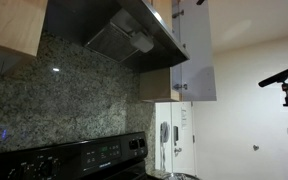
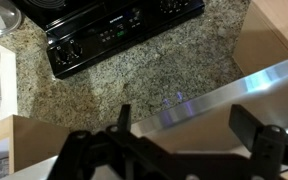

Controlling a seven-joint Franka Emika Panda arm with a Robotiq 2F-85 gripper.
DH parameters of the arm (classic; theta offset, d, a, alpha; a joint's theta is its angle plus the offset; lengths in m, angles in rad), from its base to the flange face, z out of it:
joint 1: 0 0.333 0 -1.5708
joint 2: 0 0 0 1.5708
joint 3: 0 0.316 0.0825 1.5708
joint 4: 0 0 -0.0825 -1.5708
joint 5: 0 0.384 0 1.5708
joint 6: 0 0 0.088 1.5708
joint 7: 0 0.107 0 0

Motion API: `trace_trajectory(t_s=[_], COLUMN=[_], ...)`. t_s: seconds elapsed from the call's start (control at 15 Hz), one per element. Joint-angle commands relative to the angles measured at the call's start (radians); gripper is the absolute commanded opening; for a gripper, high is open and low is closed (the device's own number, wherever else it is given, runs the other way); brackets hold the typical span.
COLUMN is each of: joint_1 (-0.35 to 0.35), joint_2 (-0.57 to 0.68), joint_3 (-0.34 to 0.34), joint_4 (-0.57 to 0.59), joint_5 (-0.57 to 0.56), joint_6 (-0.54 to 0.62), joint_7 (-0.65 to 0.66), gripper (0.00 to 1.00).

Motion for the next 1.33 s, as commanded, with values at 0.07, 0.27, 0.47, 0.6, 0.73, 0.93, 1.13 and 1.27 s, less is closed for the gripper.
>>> trace_trajectory(t_s=[0.07,0.27,0.47,0.6,0.73,0.93,1.13,1.27], joint_1=[0.000,-0.025,-0.041,-0.045,-0.038,-0.067,-0.080,-0.077], joint_2=[0.020,0.054,0.093,0.122,0.149,0.178,0.211,0.231], joint_3=[0.012,0.024,0.011,0.001,-0.020,-0.030,-0.054,-0.070], joint_4=[0.008,0.016,0.027,0.039,0.056,0.080,0.111,0.134], joint_5=[-0.011,-0.063,-0.085,-0.063,-0.043,-0.049,-0.027,-0.026], joint_6=[-0.023,0.079,0.263,0.365,0.414,0.416,0.417,0.427], joint_7=[-0.017,-0.016,-0.011,0.000,-0.014,0.009,0.022,-0.006], gripper=[1.00,1.00,1.00,1.00,1.00,1.00,1.00,1.00])
